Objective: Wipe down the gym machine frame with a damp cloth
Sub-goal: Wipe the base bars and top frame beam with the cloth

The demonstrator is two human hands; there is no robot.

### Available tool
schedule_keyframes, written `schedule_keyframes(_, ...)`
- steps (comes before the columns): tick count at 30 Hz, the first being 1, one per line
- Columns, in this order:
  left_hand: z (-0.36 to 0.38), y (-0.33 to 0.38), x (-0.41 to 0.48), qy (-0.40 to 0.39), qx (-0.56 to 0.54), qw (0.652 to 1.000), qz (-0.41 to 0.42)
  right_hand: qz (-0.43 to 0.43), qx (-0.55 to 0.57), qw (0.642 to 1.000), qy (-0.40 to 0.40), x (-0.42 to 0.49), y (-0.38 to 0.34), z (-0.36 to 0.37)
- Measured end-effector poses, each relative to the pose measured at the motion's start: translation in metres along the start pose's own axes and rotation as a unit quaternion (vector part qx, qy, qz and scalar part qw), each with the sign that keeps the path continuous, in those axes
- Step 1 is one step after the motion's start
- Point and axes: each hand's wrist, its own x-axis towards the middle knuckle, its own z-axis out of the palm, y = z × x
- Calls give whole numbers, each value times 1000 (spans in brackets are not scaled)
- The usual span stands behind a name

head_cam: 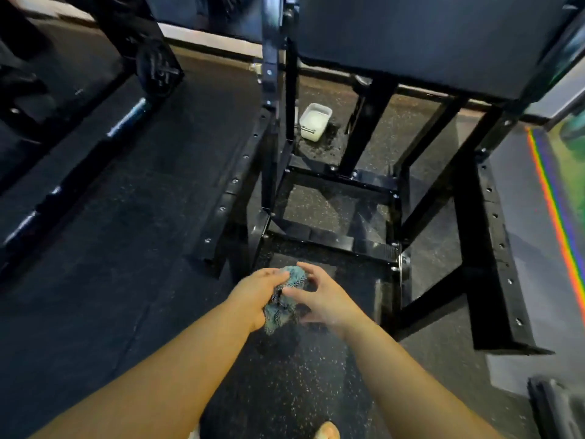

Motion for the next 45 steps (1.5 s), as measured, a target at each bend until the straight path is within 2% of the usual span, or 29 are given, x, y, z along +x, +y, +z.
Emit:
schedule_keyframes(6,-175,62,-9,49,18,997,53,-26,-52,998,-8,54,-67,175)
schedule_keyframes(11,-294,104,12,67,39,996,40,-5,-9,999,-39,113,-97,279)
schedule_keyframes(16,-348,150,40,13,56,998,-1,33,54,998,-6,186,-118,314)
schedule_keyframes(19,-372,192,88,2,112,994,-15,69,89,994,4,244,-138,323)
schedule_keyframes(26,-391,327,220,53,223,973,6,106,144,984,21,392,-221,323)
schedule_keyframes(34,-365,484,363,-28,304,950,59,112,188,970,107,530,-329,279)
schedule_keyframes(37,-349,537,414,-35,335,938,86,103,183,968,136,579,-363,256)
schedule_keyframes(39,-332,587,454,-57,342,932,101,90,195,961,176,623,-391,238)
schedule_keyframes(45,-274,709,539,-100,430,886,139,85,246,937,232,726,-454,189)
